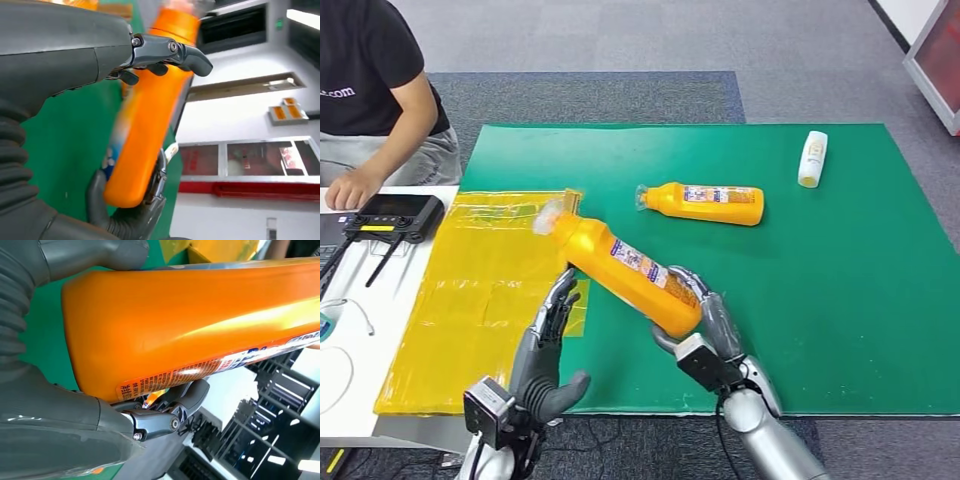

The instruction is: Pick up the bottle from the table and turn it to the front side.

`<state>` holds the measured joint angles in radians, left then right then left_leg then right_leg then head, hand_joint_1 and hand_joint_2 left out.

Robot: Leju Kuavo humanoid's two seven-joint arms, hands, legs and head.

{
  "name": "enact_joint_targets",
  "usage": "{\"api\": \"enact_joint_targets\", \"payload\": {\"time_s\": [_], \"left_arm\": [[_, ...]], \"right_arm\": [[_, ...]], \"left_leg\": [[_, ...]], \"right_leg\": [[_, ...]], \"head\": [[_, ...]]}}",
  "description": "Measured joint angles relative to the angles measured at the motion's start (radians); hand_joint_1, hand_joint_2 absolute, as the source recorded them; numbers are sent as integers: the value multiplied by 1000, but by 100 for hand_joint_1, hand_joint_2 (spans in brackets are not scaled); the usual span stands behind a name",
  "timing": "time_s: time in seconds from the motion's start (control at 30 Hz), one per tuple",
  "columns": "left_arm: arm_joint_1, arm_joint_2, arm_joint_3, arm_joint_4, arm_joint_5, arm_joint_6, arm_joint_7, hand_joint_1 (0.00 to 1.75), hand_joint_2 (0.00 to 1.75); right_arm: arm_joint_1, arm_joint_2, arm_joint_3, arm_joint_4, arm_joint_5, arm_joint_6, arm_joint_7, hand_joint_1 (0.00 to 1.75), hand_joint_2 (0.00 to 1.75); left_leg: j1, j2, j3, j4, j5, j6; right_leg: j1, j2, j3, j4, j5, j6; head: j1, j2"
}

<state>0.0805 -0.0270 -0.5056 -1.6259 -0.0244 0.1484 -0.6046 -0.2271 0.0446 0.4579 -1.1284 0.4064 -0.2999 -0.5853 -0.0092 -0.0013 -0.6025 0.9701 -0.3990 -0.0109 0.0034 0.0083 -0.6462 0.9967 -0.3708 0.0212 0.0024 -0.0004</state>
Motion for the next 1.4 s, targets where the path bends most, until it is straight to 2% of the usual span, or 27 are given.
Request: {"api": "enact_joint_targets", "payload": {"time_s": [0.2, 0.43, 0.9, 1.4], "left_arm": [[29, -35, 33, 38, 82, 52, 19, 0, 175], [36, -72, 50, 102, 129, 92, -14, 0, 175], [-7, -104, 73, 114, 199, 49, 2, 0, 175], [-54, -112, 88, 121, 228, 11, 39, 0, 175]], "right_arm": [[43, 0, -10, -76, -9, -25, 4, 175, 175], [62, 0, -14, -136, -1, -30, 11, 175, 175], [62, -1, 0, -156, 53, -49, 18, 175, 175], [62, -4, 33, -156, 84, -63, 19, 175, 175]], "left_leg": [[0, 0, 0, 0, -1, 1], [0, 0, 0, 0, -1, 0], [0, 0, 0, 0, -1, 0], [0, 0, 0, 0, -1, 0]], "right_leg": [[0, 0, 0, 0, -1, 1], [0, 0, 0, 0, -1, 1], [0, 0, 0, 0, -1, 1], [0, 0, 0, 0, -1, 1]], "head": [[0, 0], [0, 0], [0, 0], [0, 0]]}}
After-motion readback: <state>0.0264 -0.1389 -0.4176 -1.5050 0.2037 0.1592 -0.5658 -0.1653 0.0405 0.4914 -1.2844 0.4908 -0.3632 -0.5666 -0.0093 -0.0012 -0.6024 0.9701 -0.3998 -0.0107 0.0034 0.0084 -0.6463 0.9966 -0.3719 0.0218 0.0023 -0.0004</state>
